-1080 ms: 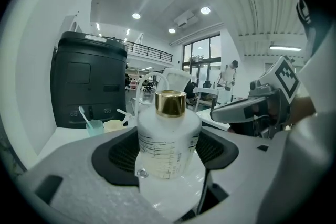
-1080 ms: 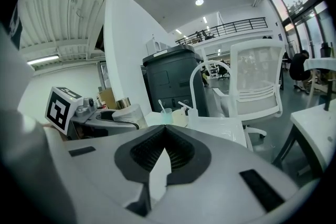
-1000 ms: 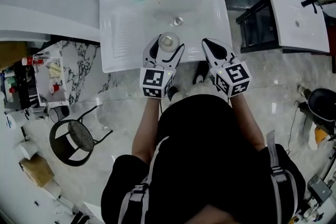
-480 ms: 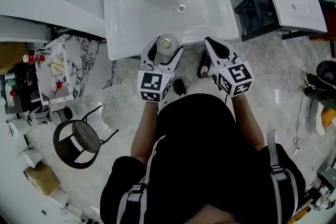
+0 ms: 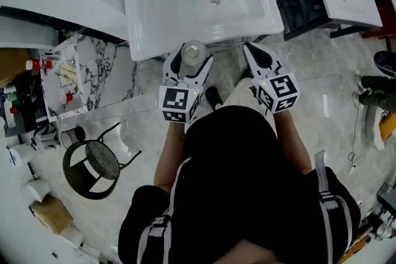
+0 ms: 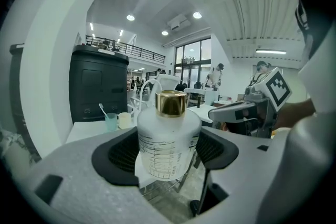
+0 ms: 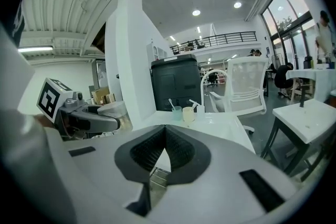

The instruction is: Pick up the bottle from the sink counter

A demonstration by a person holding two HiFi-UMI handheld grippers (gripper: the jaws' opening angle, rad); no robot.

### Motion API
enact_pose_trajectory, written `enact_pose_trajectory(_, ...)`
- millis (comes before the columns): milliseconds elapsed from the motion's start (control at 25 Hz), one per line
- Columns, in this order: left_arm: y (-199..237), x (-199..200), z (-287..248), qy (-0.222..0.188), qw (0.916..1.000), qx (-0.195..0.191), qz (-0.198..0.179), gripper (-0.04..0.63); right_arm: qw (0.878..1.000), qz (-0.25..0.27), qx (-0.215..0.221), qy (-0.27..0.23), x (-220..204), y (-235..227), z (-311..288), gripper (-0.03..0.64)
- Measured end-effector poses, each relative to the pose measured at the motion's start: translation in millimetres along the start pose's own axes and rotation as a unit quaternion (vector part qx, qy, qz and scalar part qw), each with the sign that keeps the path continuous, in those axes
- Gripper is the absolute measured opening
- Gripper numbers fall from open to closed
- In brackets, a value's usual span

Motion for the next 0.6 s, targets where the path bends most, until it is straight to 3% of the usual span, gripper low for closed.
enact_pose_trajectory(600, 4, 8, 10, -0.010, 0.9998, 0.019, 0.004, 0.322, 0.999, 0.043, 0.023, -0.021, 27, 20, 9, 0.002)
Point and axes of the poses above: the fingertips, and each gripper's own axes: z backward along the fingers, y to its left, x out of its top, the point moved 1 cm from there along z, backward along the fingers, and after that the axes turned 6 degrees about -z, right-handed, at the moved point
